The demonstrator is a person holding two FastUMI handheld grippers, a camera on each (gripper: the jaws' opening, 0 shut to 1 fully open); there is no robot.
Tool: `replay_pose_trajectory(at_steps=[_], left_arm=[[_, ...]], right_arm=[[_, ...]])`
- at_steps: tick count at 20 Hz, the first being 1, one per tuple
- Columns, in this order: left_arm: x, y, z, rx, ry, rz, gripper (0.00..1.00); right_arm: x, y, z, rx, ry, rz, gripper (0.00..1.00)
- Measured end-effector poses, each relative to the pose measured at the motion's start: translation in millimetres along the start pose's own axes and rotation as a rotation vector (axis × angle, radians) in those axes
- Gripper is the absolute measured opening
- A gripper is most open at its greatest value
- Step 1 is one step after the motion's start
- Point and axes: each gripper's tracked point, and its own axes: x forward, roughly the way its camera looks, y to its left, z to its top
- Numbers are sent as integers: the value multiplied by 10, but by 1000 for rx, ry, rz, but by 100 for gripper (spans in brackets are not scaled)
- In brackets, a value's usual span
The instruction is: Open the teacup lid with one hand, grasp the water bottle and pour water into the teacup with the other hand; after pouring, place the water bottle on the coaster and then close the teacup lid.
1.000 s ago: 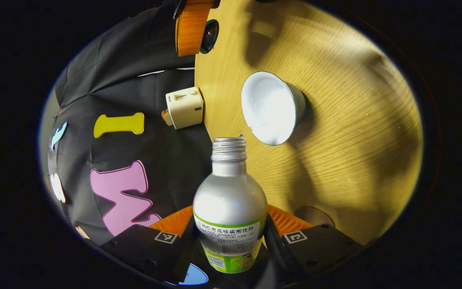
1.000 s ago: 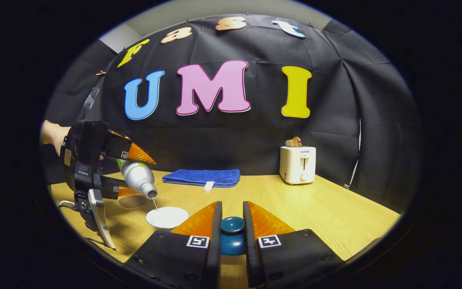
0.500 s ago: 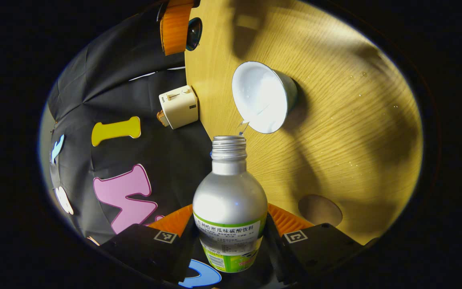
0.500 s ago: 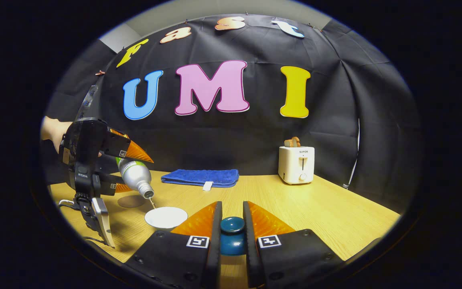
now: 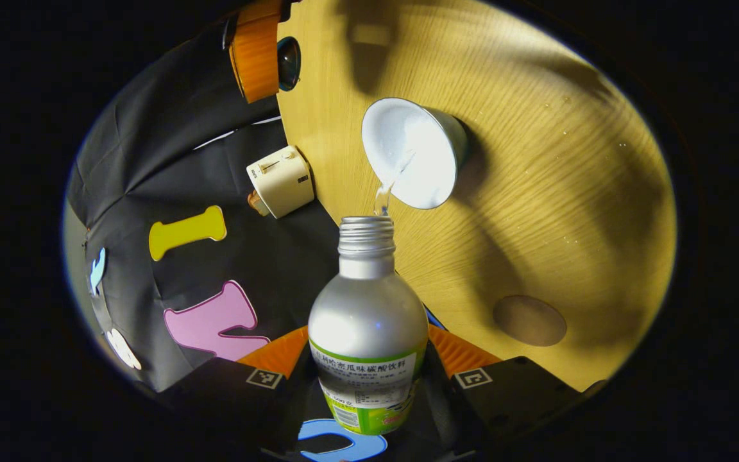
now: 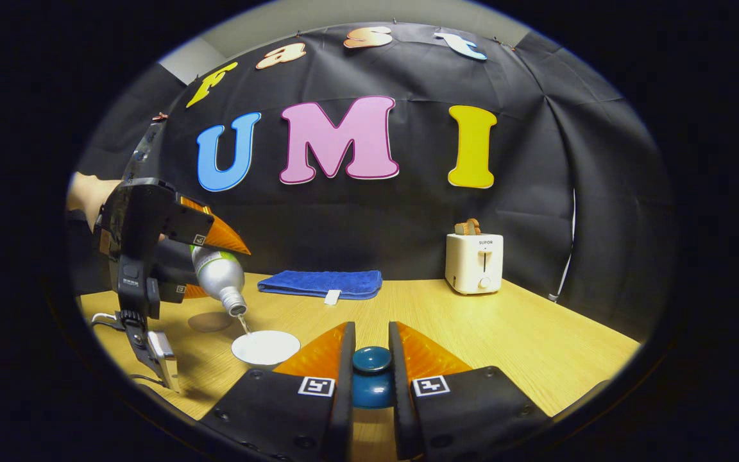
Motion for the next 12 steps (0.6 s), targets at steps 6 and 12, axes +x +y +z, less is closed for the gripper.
replay_pose_trajectory(at_steps=[6,12], left_arm=[[-20,77,19,33,-2,13,82],[5,64,36,65,-4,-9,82]], right_arm=[[1,2,-1,0,-1,0,34],[3,-1,-2,0,-1,0,29]])
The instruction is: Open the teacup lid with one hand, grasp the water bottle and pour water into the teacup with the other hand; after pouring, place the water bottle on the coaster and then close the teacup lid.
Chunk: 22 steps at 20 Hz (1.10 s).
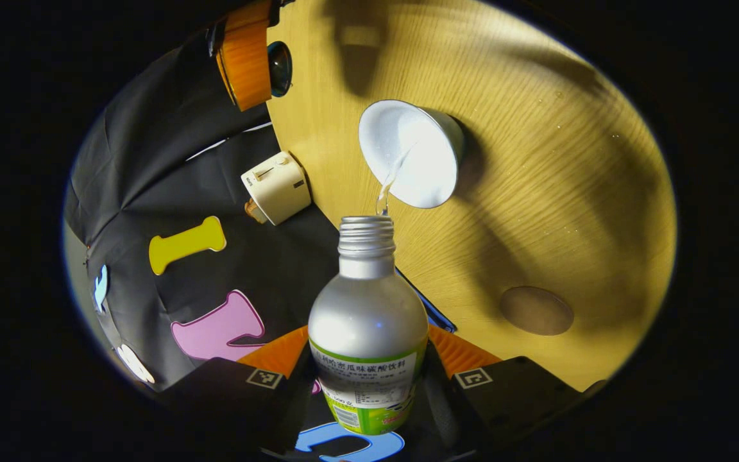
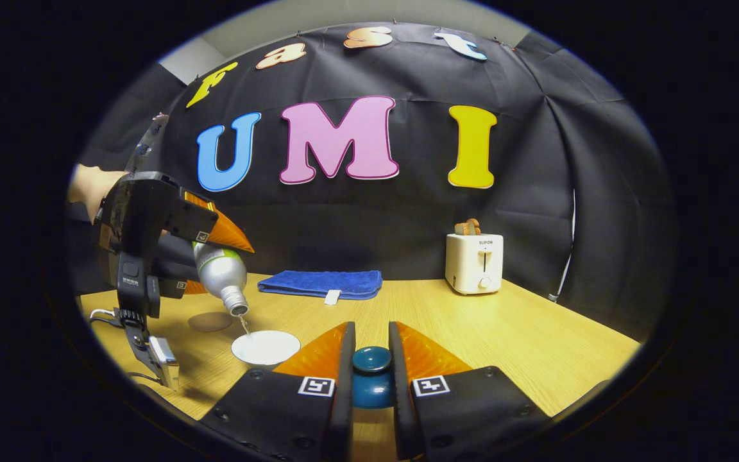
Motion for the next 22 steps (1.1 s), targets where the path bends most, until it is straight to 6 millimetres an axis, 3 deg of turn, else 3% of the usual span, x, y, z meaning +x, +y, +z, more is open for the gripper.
replay_pose_trajectory(at_steps=[22], left_arm=[[-46,108,104,21,-15,39,82]], right_arm=[[-1,2,-2,0,1,1,30]])
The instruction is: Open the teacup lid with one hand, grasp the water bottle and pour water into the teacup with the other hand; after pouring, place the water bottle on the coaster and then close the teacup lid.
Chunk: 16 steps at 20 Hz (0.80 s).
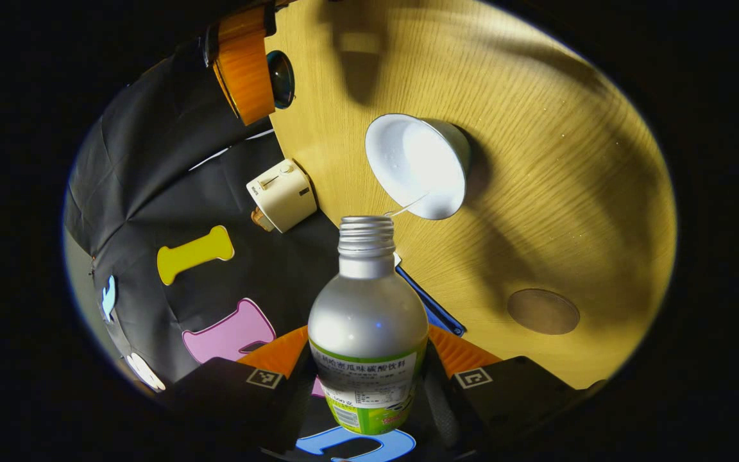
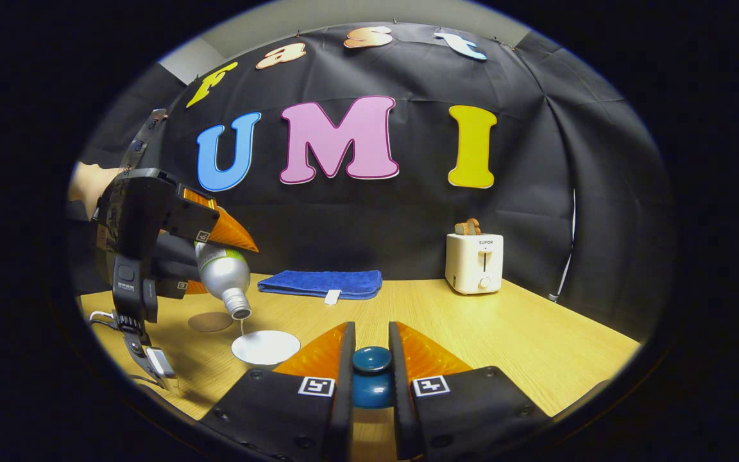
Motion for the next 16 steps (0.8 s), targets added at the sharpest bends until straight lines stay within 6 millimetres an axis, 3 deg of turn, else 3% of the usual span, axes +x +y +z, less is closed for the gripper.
replay_pose_trajectory(at_steps=[10,16], left_arm=[[-8,19,27,-27,-17,17,82],[-95,14,-89,-323,-63,88,82]], right_arm=[[5,-2,2,0,0,0,29],[1,-2,2,0,0,0,29]])
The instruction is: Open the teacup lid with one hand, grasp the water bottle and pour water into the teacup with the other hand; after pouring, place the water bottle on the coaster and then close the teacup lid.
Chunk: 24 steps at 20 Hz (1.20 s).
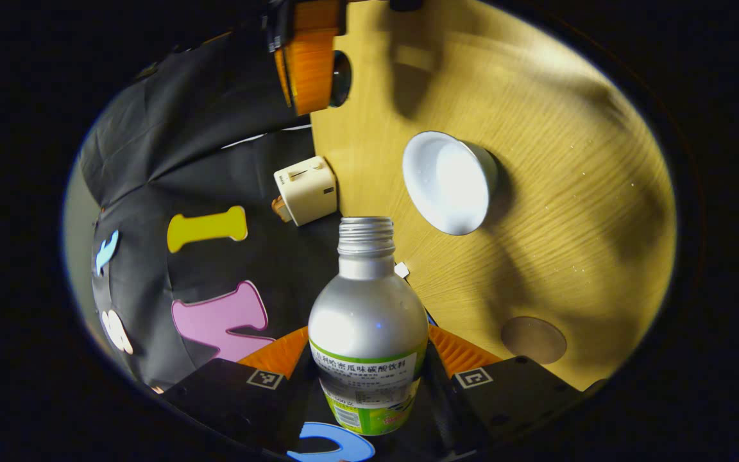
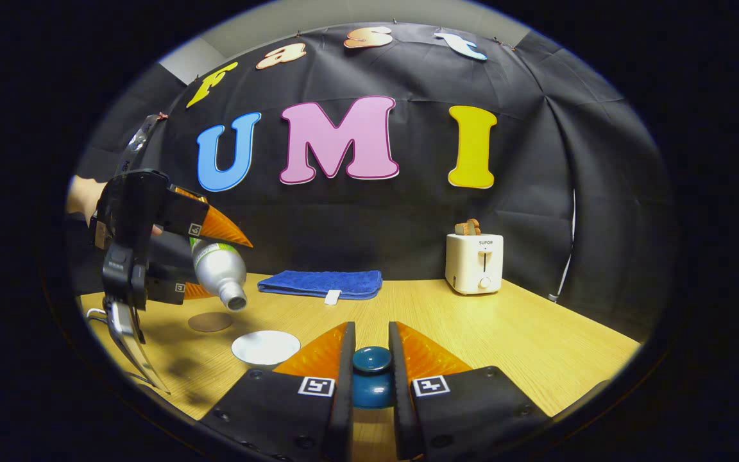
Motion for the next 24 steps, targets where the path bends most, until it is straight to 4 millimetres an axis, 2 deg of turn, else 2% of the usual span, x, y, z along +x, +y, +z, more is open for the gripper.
replay_pose_trajectory(at_steps=[4,6,8,13,15,17,20,24], left_arm=[[-177,35,-118,-366,-14,79,82],[-328,141,-259,-532,-18,160,81],[-393,154,-441,-721,-6,208,81],[-355,214,-894,-1270,9,368,80],[-335,178,-1036,-1510,-22,428,80],[-276,59,-1098,-1708,-58,446,80],[-102,-169,-1148,-1844,-96,424,80],[96,-312,-1117,-1931,-78,367,80]], right_arm=[[0,2,-2,0,-1,0,29],[4,0,-1,0,-1,0,29],[3,2,-1,0,-1,0,30],[2,-33,1,-1,-2,-19,29],[5,-38,-4,-1,-2,-24,29],[8,-59,-6,-2,-1,-34,29],[4,-54,-2,-1,-2,-35,29],[6,-70,0,-1,-3,-43,29]])
